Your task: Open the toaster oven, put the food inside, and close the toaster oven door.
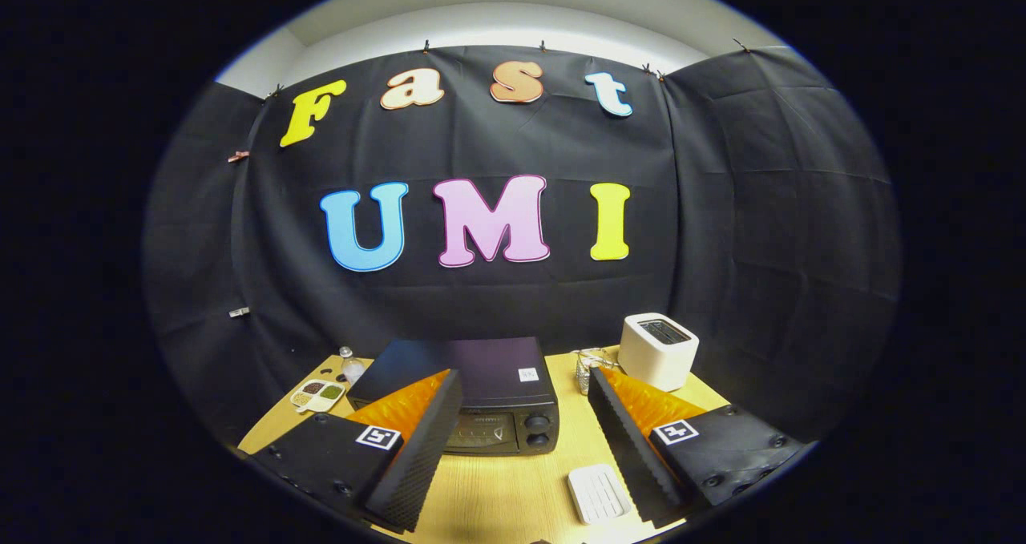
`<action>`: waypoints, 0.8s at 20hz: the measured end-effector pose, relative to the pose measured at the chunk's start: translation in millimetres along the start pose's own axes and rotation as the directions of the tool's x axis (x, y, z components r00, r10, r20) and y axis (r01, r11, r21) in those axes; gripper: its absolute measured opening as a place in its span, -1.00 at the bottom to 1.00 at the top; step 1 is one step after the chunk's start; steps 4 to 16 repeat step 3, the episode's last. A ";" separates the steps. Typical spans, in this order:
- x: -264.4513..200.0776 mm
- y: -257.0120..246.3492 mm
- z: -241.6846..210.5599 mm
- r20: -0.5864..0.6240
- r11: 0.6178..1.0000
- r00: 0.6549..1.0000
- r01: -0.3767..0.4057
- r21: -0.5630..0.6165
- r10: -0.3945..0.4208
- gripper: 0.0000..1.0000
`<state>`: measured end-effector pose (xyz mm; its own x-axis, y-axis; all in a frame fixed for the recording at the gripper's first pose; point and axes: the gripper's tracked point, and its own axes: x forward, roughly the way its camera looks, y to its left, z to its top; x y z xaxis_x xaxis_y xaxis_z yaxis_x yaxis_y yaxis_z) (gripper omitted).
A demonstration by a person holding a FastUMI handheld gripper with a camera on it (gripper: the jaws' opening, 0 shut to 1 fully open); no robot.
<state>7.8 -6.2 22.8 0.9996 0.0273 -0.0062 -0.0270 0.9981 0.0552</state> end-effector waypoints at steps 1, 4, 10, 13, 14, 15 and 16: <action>1.1 1.0 0.9 0.000 1.000 1.000 -0.001 0.001 0.001 0.96; 2.0 2.4 0.3 -0.004 1.000 1.000 -0.001 0.003 0.001 0.96; 2.0 2.4 0.3 -0.004 1.000 1.000 -0.001 0.003 0.001 0.96; 2.0 2.4 0.3 -0.004 1.000 1.000 -0.001 0.003 0.001 0.96; 2.0 2.4 0.3 -0.004 1.000 1.000 -0.001 0.003 0.001 0.96; 2.0 2.4 0.3 -0.004 1.000 1.000 -0.001 0.003 0.001 0.96; 2.0 2.4 0.3 -0.004 1.000 1.000 -0.001 0.003 0.001 0.96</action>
